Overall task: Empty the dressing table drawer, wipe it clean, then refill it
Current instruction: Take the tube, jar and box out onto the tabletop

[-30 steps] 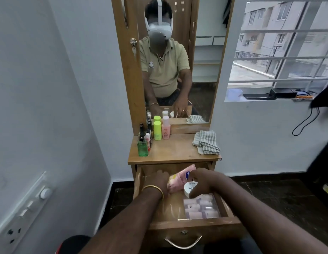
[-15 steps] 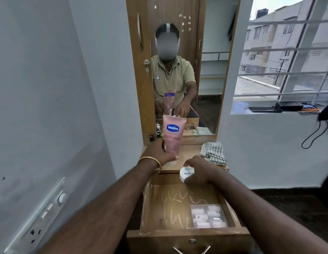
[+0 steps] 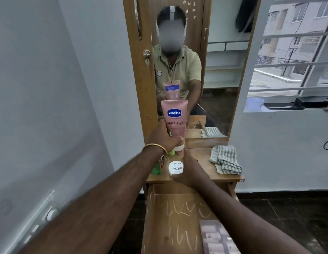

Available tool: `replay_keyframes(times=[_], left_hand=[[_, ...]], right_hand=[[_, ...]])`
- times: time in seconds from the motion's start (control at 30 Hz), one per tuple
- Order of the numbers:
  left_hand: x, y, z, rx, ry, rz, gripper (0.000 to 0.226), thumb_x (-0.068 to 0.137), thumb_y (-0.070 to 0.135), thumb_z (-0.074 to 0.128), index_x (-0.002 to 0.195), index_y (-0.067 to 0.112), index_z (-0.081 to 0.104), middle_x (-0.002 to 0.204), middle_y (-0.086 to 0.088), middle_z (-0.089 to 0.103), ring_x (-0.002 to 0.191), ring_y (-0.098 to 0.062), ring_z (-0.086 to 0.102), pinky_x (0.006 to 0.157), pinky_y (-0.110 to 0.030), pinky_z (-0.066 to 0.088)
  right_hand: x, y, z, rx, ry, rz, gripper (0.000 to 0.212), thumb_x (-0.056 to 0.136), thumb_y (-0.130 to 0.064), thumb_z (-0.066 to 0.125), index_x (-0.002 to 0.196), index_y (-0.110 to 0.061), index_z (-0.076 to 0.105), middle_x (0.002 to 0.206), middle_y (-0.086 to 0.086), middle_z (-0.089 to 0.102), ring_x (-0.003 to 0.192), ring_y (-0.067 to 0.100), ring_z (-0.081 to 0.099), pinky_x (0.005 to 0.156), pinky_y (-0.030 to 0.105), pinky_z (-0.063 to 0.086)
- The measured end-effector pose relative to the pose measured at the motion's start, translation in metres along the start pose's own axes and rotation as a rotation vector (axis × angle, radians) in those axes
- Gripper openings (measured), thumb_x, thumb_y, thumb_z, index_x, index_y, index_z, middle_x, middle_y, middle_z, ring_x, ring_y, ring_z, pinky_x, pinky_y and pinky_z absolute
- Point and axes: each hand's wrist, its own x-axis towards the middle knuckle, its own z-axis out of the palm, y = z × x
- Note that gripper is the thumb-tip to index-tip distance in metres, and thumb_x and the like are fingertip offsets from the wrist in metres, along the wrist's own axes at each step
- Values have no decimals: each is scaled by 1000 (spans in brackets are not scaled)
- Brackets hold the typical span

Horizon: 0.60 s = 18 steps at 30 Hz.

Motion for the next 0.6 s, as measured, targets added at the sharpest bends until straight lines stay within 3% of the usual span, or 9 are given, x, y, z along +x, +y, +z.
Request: replay_keyframes(times=[0.13,0.2,0.3,0.4,0.53,0.6], left_hand=[[7,-2,1,63,-32,-30,76,64,29,89,127,22,47,125,1,62,108,-23,62,92,-39,54],[9,-2,4,72,-42,-46,77,65,29,89,129,21,47,127,0,62,111,-24,62,94,-40,53],[12,-2,7,88,-46,-69,77,64,27,90,128,21,48,127,0,62,111,-26,62,95,-44,53],[14,-1,9,104,-46,-72,76,63,26,90,127,20,50,125,-1,64,109,-26,63,95,-46,53],[19,-2,19,124,-47,-92,76,66,31,88,131,19,52,125,-2,65,108,-28,64,94,-45,54],[21,-5,23,129,-51,-116,73,70,38,85,133,19,52,126,-3,65,108,-28,64,94,-45,54]], right_hand=[[9,9,6,35,-20,7,124,68,-37,83,155,-28,-5,142,8,53,125,29,54,99,42,48],[11,14,8,57,-25,39,126,66,-40,85,155,-24,-3,145,8,49,128,28,51,102,42,47],[11,19,2,126,96,81,112,66,-48,84,150,-23,15,150,4,40,129,24,47,103,45,46],[14,15,-14,292,248,17,91,80,-29,74,153,-27,19,149,2,39,127,20,47,103,44,46],[23,3,-25,363,243,-97,56,82,-7,65,131,-28,50,118,-5,64,104,13,62,91,39,55],[25,2,-23,335,220,-83,47,82,-2,61,119,-30,54,100,-11,65,91,13,65,83,35,58]])
